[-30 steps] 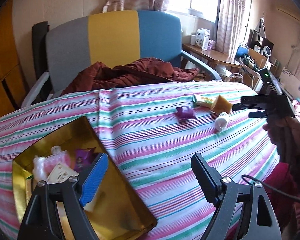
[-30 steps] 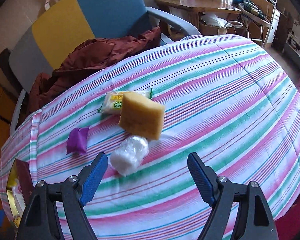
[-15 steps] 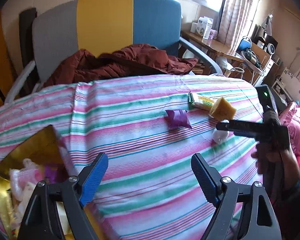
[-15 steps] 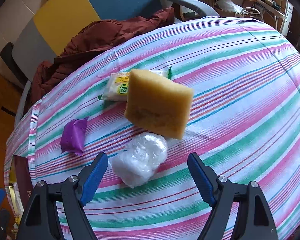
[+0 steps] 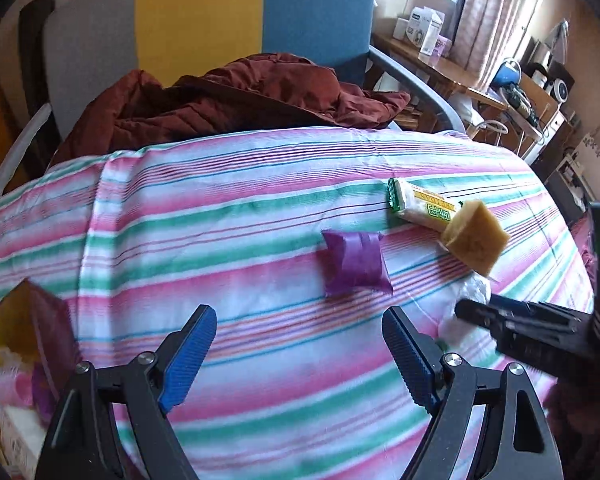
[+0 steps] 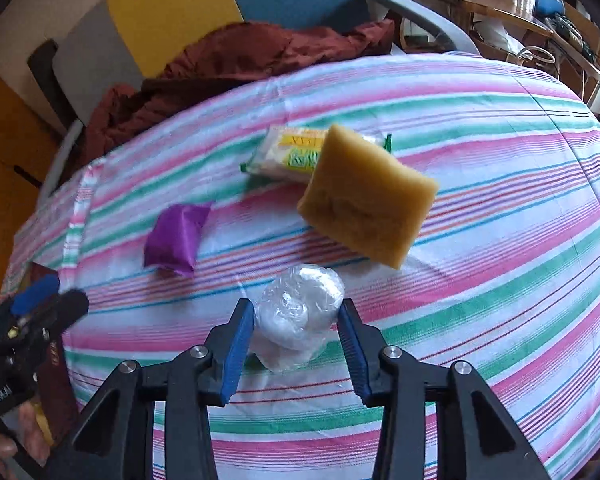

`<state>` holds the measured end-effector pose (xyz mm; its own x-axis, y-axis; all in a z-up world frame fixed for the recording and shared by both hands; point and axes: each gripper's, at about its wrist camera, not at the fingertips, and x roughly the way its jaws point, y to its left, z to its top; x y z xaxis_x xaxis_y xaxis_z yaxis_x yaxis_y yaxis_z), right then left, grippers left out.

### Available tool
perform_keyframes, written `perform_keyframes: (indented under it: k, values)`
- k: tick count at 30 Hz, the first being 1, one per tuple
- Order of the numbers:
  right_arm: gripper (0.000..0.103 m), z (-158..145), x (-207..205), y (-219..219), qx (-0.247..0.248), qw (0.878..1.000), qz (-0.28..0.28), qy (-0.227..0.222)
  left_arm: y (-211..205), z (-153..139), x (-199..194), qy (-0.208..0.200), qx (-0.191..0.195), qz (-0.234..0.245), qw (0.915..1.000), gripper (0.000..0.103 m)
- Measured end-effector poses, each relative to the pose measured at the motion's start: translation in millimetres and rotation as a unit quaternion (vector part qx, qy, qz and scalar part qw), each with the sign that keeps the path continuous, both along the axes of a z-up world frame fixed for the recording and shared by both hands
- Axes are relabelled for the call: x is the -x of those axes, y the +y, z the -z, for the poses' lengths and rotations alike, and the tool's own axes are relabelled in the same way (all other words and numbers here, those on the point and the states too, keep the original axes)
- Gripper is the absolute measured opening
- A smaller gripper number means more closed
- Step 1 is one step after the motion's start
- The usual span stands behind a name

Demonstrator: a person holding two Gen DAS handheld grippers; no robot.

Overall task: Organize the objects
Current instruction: 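Grasp the white plastic-wrapped ball with the right gripper, then grasp the purple candy with the left gripper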

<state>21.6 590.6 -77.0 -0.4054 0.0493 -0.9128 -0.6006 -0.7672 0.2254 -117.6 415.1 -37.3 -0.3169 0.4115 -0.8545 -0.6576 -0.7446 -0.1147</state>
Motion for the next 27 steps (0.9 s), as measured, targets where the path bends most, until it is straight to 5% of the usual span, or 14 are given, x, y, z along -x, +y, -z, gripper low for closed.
perform_keyframes:
  k: [15, 16, 18, 27]
  values:
    - [0.045, 0, -3, 6, -0.015, 1.0, 0.003, -0.016, 75, 32, 16, 0.028, 0.029, 0.058, 0.9975, 0.079]
    - [0.046, 0, -3, 5, -0.016, 1.0, 0.003, -0.016, 78, 37, 20, 0.023, 0.035, 0.057, 0.9975, 0.076]
    - [0.046, 1, -3, 6, -0.017, 1.0, 0.001, -0.016, 84, 50, 28, 0.001, 0.044, 0.066, 0.9968, 0.042]
    - [0.044, -7, -2, -1, -0.032, 0.999, -0.029, 0.011, 61, 50, 21, -0.001, 0.034, 0.064, 0.9974, 0.037]
